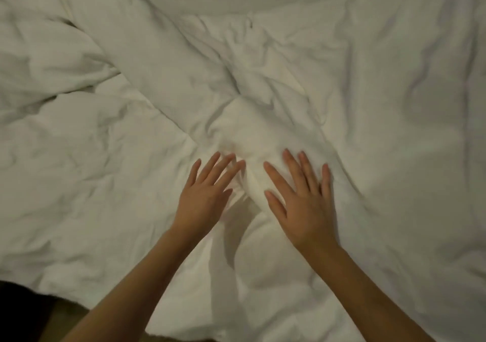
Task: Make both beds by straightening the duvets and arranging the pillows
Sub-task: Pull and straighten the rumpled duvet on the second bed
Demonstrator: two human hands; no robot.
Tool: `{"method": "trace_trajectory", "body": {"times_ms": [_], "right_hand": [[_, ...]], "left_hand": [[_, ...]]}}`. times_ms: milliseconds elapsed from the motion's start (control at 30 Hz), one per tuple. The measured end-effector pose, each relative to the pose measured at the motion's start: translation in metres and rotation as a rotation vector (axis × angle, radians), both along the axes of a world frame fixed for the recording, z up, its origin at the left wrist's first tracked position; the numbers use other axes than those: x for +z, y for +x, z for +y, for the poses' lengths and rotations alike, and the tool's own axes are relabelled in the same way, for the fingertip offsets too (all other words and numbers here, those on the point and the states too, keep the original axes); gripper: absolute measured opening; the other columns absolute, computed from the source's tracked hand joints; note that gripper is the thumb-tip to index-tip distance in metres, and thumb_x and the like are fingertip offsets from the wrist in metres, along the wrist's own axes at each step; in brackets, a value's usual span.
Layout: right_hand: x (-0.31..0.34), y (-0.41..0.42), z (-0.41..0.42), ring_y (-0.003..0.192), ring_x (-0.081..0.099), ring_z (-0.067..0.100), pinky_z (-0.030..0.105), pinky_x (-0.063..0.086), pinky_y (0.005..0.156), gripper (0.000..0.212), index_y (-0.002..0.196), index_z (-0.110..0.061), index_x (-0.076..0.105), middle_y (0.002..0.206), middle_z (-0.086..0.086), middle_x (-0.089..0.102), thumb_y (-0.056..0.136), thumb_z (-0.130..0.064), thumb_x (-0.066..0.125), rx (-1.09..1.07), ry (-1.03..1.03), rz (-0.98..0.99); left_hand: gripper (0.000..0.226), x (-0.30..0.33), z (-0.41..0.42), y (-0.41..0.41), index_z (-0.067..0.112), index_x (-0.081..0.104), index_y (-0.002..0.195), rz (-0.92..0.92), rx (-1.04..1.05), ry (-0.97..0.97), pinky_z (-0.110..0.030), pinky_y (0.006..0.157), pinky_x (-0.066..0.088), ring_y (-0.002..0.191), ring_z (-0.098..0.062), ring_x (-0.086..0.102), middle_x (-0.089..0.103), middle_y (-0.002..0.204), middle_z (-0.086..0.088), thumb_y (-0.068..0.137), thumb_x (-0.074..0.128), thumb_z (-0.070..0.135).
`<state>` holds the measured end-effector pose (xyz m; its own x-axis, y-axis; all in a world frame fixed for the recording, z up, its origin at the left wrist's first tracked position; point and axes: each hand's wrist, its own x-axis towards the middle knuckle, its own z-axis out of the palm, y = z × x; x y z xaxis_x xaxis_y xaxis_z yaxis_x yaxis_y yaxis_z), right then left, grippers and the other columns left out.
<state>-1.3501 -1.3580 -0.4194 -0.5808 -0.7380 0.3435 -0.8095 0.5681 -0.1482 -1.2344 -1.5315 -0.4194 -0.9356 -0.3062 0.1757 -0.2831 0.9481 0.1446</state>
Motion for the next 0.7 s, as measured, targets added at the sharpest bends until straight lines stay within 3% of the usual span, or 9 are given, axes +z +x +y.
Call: {"method": "trace_trajectory", "body": {"times_ms": [233,500,600,700], "right_hand": [[0.021,-0.038,-0.091,0.138,0.034,0.031,0.056,0.016,0.111,0.051,0.143,-0.029,0.041,0.151,0.008,0.037,0.097,-0.048,0.029,0.05,0.002,0.001],[0.02,-0.057,-0.163,0.131,0.045,0.033,0.055,0.021,0.11,0.06,0.144,-0.027,0.039,0.147,0.01,0.043,0.097,-0.059,0.019,-0.083,0.035,-0.042],[0.01,-0.076,-0.169,0.121,0.055,0.03,0.057,0.025,0.107,0.059,0.137,-0.023,0.048,0.136,0.01,0.055,0.096,-0.058,0.023,-0.196,0.048,-0.044],[0.009,-0.084,-0.172,0.111,0.062,0.027,0.059,0.025,0.105,0.06,0.125,-0.019,0.06,0.125,0.008,0.063,0.096,-0.056,0.023,-0.257,0.035,-0.064]], "left_hand": [[0.073,0.011,-0.09,-0.038,0.028,0.02,0.149,0.059,0.074,0.001,-0.048,0.115,0.021,0.144,-0.019,0.019,0.024,0.155,0.003,0.09,0.064,0.022],[0.065,0.012,-0.176,-0.061,0.033,0.017,0.149,-0.028,-0.076,-0.005,-0.049,0.116,0.014,0.145,-0.022,0.016,0.017,0.156,0.001,0.09,0.036,0.054],[0.068,0.004,-0.188,-0.082,0.034,0.017,0.148,-0.053,-0.171,0.081,-0.046,0.114,0.008,0.145,-0.021,0.012,0.016,0.156,0.001,0.088,0.037,0.058],[0.069,-0.002,-0.19,-0.096,0.037,0.012,0.148,-0.081,-0.213,0.166,-0.041,0.116,-0.003,0.145,-0.014,-0.004,0.007,0.157,0.002,0.087,0.035,0.06]]}}
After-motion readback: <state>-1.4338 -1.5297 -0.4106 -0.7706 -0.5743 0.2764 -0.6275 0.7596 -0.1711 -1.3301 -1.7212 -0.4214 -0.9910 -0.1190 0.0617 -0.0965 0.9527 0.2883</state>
